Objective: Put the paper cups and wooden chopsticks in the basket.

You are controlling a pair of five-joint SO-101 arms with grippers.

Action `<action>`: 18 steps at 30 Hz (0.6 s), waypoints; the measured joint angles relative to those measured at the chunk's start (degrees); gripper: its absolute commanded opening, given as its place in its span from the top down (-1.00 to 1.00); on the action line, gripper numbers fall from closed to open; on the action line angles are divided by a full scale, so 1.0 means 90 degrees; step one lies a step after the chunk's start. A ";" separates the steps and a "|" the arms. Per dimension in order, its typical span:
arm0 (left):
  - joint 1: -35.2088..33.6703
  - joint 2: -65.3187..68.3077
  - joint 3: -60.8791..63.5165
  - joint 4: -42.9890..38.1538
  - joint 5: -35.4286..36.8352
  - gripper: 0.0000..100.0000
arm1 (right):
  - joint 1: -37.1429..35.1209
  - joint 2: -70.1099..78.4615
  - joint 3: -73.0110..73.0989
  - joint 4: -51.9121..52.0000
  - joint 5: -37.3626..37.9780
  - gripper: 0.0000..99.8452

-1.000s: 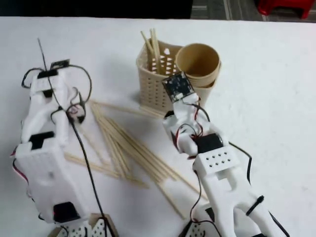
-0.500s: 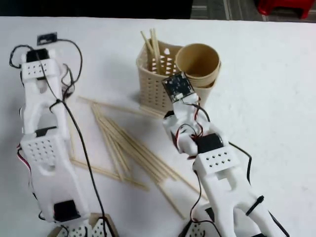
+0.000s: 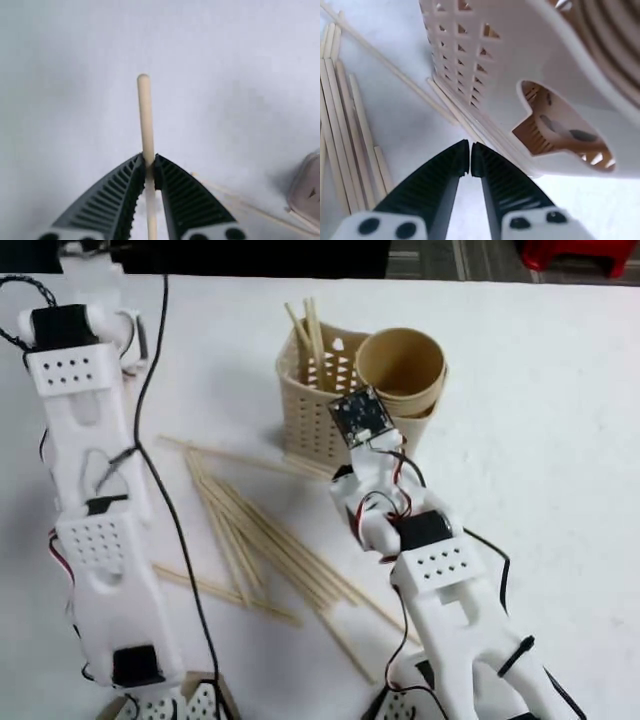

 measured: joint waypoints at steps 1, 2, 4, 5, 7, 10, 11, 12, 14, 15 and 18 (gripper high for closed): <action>0.0078 0.0000 -0.0313 0.0000 0.0000 0.95 | -0.0010 0.0000 0.0000 0.0000 0.0000 0.96; 0.0166 0.0000 -0.0645 0.0000 0.0000 0.95 | -0.0010 0.0000 0.0000 0.0000 0.0000 0.96; 0.0352 0.0000 -0.1348 0.0000 0.0000 0.95 | -0.0010 0.0000 0.0000 0.0039 0.0000 0.96; 0.0459 -0.0010 -0.1602 0.0000 0.0000 0.95 | 0.0000 0.0000 0.0000 0.0088 0.0000 0.96; 0.0694 -0.0205 -0.1680 -0.0029 0.0000 0.95 | 0.0000 0.0000 0.0000 0.0117 0.0000 0.96; 0.1084 -0.0567 -0.1680 -0.0127 0.0000 0.95 | -0.0010 0.0000 0.0000 0.0117 0.0000 0.96; 0.1211 -0.0733 -0.1680 -0.0186 0.0000 0.95 | -0.0010 0.0000 0.0000 0.0117 0.0000 0.96; 0.1358 -0.0899 -0.1729 -0.0254 -0.0010 0.95 | -0.0010 0.0000 0.0000 0.0117 0.0000 0.96; 0.1680 -0.1270 -0.1797 -0.0420 -0.0010 0.95 | -0.0010 0.0000 0.0000 0.0117 0.0000 0.96; 0.1836 -0.1455 -0.1797 -0.0527 -0.0010 0.95 | -0.0010 0.0000 0.0000 0.0117 0.0000 0.96; 0.2266 -0.1905 -0.1807 -0.0830 -0.0010 0.95 | -0.0010 0.0000 0.0000 0.0117 0.0000 0.96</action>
